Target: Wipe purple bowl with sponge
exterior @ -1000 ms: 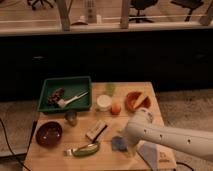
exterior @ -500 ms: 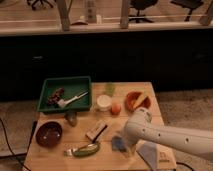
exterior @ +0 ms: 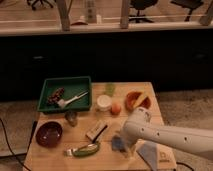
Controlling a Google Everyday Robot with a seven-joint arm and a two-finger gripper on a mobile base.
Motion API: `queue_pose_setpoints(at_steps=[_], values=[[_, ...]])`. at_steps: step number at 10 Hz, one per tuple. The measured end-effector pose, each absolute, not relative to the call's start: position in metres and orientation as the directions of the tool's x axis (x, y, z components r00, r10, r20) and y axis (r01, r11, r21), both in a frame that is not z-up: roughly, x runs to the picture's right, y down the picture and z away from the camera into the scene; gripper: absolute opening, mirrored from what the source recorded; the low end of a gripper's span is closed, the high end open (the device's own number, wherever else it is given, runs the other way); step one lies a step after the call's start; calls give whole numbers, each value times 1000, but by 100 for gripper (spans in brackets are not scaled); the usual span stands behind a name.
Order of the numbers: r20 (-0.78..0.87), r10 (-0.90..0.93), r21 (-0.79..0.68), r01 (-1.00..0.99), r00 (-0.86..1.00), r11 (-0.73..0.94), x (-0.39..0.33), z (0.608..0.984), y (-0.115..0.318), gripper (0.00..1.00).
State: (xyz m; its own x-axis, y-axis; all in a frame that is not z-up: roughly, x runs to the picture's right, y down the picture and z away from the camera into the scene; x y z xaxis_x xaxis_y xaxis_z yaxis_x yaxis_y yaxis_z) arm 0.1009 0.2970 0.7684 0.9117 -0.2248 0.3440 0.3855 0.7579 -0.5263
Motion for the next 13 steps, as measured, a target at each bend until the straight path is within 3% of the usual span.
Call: queue_pose_setpoints(at_steps=[7,9,13], values=[[340,-214,-538,376,916,754,98,772,298,79],[339,-210,-542,373,917,754,99,773,299,66],[335,-206,-546,368,919,752,99,773,302,67]])
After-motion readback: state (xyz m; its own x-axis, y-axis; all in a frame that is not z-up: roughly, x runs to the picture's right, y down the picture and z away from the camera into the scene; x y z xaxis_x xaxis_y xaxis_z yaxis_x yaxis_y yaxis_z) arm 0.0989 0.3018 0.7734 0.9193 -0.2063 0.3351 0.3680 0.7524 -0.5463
